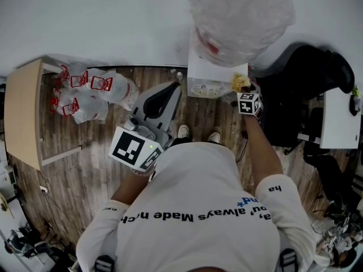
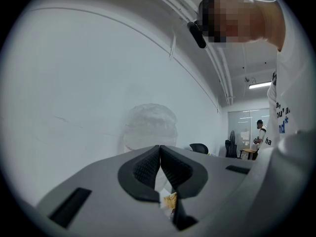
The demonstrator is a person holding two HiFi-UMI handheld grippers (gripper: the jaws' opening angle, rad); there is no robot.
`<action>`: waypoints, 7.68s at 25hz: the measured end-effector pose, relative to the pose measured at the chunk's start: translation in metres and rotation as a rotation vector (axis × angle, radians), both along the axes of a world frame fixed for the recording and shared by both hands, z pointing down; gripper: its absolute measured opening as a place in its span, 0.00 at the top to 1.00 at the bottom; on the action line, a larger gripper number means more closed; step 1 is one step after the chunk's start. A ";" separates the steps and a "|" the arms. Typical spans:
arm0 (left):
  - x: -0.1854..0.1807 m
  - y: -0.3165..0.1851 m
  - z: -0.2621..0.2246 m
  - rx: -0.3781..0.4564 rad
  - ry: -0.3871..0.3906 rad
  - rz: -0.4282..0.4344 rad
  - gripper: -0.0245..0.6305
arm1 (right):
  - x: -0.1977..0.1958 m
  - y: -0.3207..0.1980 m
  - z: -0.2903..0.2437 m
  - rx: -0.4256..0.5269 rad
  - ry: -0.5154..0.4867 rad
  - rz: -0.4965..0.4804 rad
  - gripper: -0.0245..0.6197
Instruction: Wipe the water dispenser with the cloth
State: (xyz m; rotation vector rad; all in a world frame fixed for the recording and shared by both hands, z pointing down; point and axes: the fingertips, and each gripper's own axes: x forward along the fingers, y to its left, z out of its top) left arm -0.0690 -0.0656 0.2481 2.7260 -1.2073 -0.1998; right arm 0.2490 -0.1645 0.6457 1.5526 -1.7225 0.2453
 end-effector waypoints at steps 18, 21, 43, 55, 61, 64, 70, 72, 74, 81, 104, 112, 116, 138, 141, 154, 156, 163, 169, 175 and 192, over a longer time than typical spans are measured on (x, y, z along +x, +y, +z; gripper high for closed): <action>-0.031 -0.001 0.009 -0.015 -0.003 0.001 0.93 | -0.158 0.007 -0.088 0.250 0.053 -0.272 0.87; -0.035 0.000 0.009 -0.015 -0.001 -0.001 0.93 | -0.191 0.012 -0.083 0.241 0.058 -0.341 0.87; -0.065 -0.014 0.021 -0.043 -0.010 -0.041 0.93 | -0.295 0.007 0.006 0.101 0.336 -0.750 0.87; -0.059 -0.022 0.019 -0.044 -0.016 -0.051 0.93 | -0.287 0.009 0.031 0.073 0.524 -0.910 0.87; -0.052 -0.021 0.018 -0.040 -0.019 -0.052 0.93 | -0.280 0.011 0.032 0.077 0.530 -0.917 0.87; -0.048 -0.020 0.016 -0.038 -0.019 -0.050 0.93 | -0.273 0.012 0.031 0.079 0.534 -0.911 0.87; -0.037 -0.018 0.015 -0.036 -0.020 -0.040 0.93 | -0.251 0.014 0.032 0.079 0.551 -0.900 0.87; -0.032 -0.017 0.015 -0.035 -0.020 -0.035 0.93 | -0.244 0.015 0.033 0.076 0.557 -0.890 0.87; -0.027 -0.016 0.014 -0.035 -0.021 -0.031 0.93 | -0.237 0.015 0.033 0.071 0.560 -0.883 0.87; -0.013 -0.014 0.014 -0.033 -0.024 -0.021 0.93 | -0.214 0.017 0.036 0.057 0.582 -0.863 0.87; 0.026 -0.010 0.006 -0.025 -0.029 0.004 0.93 | -0.165 0.022 0.036 0.035 0.568 -0.809 0.87; 0.044 -0.009 0.006 -0.019 -0.028 0.022 0.93 | -0.139 0.023 0.038 0.021 0.568 -0.774 0.87; 0.050 -0.009 0.005 -0.018 -0.026 0.031 0.93 | -0.131 0.024 0.038 0.015 0.569 -0.765 0.87; 0.085 -0.001 -0.001 -0.006 -0.026 0.030 0.93 | -0.082 0.027 0.036 0.003 0.565 -0.727 0.87; 0.089 0.000 0.000 -0.007 -0.025 0.027 0.93 | -0.077 0.027 0.038 0.001 0.563 -0.726 0.87; 0.099 0.003 0.001 -0.015 -0.020 0.022 0.93 | -0.060 0.029 0.038 -0.009 0.566 -0.724 0.87; 0.100 0.004 0.001 -0.016 -0.017 0.024 0.93 | -0.059 0.030 0.039 -0.013 0.567 -0.725 0.87; 0.102 0.004 0.003 -0.015 -0.015 0.025 0.93 | -0.048 0.029 0.043 -0.025 0.579 -0.707 0.87; 0.099 0.003 0.002 -0.018 -0.013 0.034 0.93 | -0.035 0.030 0.045 -0.059 0.598 -0.677 0.87; 0.093 0.001 0.003 -0.018 -0.010 0.048 0.93 | -0.031 0.033 0.041 -0.075 0.572 -0.621 0.87; 0.056 0.003 0.004 -0.014 -0.003 0.027 0.93 | -0.112 0.044 0.029 0.016 0.567 -0.710 0.87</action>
